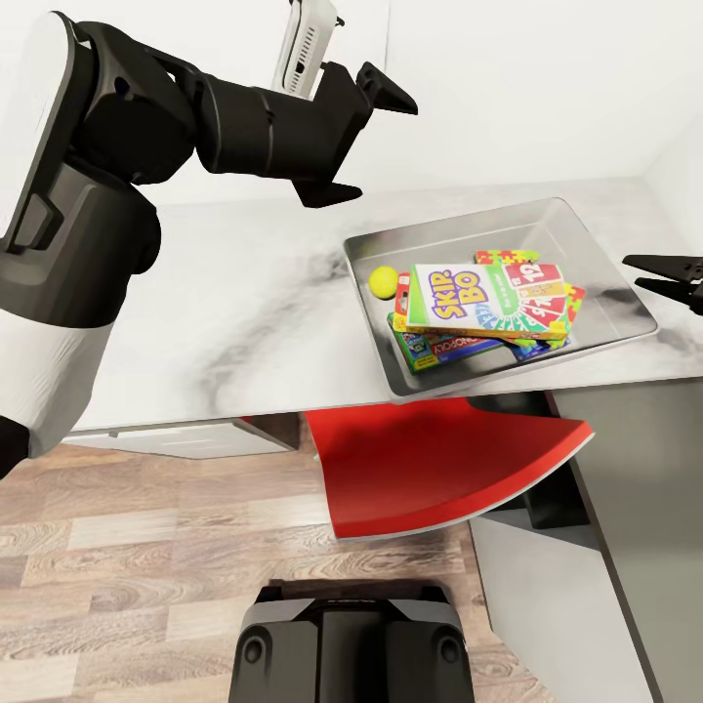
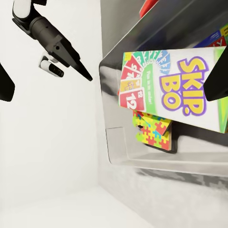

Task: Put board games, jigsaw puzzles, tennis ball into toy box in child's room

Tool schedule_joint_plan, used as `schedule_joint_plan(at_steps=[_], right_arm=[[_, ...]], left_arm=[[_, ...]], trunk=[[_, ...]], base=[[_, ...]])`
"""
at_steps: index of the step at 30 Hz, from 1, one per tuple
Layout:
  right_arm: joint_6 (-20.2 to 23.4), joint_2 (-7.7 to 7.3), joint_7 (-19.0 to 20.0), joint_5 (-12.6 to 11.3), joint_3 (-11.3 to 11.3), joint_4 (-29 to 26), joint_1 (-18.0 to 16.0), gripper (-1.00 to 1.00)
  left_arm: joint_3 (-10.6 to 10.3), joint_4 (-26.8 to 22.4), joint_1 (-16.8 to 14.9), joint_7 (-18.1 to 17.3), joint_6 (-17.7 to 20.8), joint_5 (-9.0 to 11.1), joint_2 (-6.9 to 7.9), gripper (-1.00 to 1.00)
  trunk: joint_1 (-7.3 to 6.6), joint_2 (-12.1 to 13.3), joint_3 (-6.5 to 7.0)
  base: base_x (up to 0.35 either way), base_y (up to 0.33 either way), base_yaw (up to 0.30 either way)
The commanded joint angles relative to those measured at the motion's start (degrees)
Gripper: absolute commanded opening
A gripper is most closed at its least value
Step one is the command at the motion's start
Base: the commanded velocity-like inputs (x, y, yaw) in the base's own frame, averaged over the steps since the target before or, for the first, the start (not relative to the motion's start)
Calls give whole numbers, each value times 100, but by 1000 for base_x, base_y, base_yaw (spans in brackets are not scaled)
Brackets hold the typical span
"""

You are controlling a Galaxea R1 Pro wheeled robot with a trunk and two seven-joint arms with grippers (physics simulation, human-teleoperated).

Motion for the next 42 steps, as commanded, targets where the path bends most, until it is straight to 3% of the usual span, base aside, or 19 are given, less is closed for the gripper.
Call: schedule_joint_plan(at_steps=[1,10,23,42], right_arm=[[22,-1,55,54,-3,3,-6,100],[22,-4,54,50,-18,3,-5,100],[30,-24,46,-390,-212,3,0,100],[31,-27,45,-460,-239,3,0,100]], left_arm=[[-3,0,-7,23,16,18,3,100],[5,7,-7,18,16,17,27,100],[30,29,-7,-10,16,11,117,100],[33,19,-7,-20,16,9,128,100]], trunk=[[3,-9,-7],[3,-9,-3],[3,-9,77],[3,-9,245]], base=[[0,0,0],[0,0,0],[0,0,0],[0,0,0]])
